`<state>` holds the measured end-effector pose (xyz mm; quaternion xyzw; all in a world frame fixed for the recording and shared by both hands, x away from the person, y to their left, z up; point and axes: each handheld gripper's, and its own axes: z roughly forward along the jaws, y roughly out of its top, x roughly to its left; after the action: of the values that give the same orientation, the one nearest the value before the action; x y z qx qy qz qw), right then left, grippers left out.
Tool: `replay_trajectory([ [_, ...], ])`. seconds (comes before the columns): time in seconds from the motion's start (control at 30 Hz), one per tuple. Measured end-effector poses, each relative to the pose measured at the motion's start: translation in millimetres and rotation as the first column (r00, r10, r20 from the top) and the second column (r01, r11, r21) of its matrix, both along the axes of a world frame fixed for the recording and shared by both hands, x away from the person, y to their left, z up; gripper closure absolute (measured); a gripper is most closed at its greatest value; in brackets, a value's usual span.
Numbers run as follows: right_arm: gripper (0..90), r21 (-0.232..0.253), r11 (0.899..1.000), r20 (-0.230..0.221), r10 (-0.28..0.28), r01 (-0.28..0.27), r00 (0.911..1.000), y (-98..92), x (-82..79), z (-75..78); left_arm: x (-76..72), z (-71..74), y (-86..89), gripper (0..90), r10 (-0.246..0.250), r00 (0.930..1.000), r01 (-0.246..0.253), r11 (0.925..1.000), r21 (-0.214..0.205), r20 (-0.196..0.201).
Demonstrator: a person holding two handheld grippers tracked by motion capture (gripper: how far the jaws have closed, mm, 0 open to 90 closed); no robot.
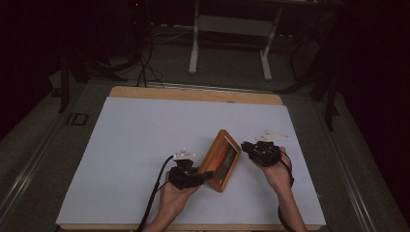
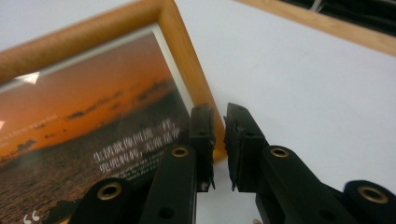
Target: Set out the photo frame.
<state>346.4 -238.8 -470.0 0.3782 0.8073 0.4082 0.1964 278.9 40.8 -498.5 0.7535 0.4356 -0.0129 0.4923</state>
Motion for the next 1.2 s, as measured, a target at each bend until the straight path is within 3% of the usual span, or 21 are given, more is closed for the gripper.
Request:
replay_trajectory([
  [0.2, 77.8, 0.023, 1.0, 0.046, 0.004, -0.005, 0.9989, -16.5, -10.3, 14.3, -2.5, 7.0, -14.3, 68.1, -0.023, 0.9987, 0.022, 0.9995, 0.024, 0.046],
  [0.33, 75.8, 0.023, 0.999, 0.082, 0.02, -0.022, 0.9964, -24.0, -18.5, 22.7, -5.4, 13.0, -26.9, 68.8, -0.041, 0.9952, 0.035, 0.9972, 0.067, 0.089],
  [0.43, 74.8, 0.057, 0.998, 0.1, 0.026, -0.032, 0.9947, -31.0, -24.1, 29.8, -5.2, 16.7, -32.3, 68.9, -0.061, 0.9917, 0.051, 0.9946, 0.09, 0.113],
  [0.57, 73.4, 0.053, 0.998, 0.107, 0.038, -0.044, 0.9935, -32.0, -24.8, 36.4, -1.7, 16.3, -29.8, 68.9, -0.071, 0.9921, 0.062, 0.9947, 0.082, 0.104],
  [0.73, 72.2, 0.04, 0.997, 0.109, 0.06, -0.065, 0.9923, -29.4, -23.1, 40.0, 0.6, 17.4, -28.9, 68.9, -0.103, 0.9864, 0.091, 0.991, 0.099, 0.128],
  [0.83, 70.7, 0.033, 0.996, 0.107, 0.073, -0.077, 0.9916, -27.3, -22.8, 40.6, 1.7, 19.9, -27.8, 68.9, -0.132, 0.9776, 0.115, 0.9869, 0.114, 0.163],
  [1.0, 69.9, 0.031, 0.995, 0.109, 0.087, -0.091, 0.9903, -25.1, -22.9, 40.5, 6.0, 28.9, -18.7, 68.9, -0.156, 0.9696, 0.137, 0.9847, 0.108, 0.189],
  [1.07, 69.7, 0.028, 0.995, 0.106, 0.092, -0.095, 0.9901, -24.0, -23.3, 40.2, 6.8, 34.2, -15.5, 68.9, -0.171, 0.9629, 0.15, 0.982, 0.115, 0.209],
  [1.1, 68.8, 0.008, 0.994, 0.105, 0.109, -0.11, 0.9885, -21.7, -23.8, 38.9, 7.3, 40.4, -12.4, 68.9, -0.182, 0.9563, 0.158, 0.9802, 0.119, 0.229],
  [1.2, 68.3, -0.006, 0.992, 0.107, 0.129, -0.13, 0.9858, -19.3, -24.6, 37.6, 9.0, 47.0, -8.7, 68.9, -0.19, 0.9512, 0.166, 0.9792, 0.117, 0.243],
])
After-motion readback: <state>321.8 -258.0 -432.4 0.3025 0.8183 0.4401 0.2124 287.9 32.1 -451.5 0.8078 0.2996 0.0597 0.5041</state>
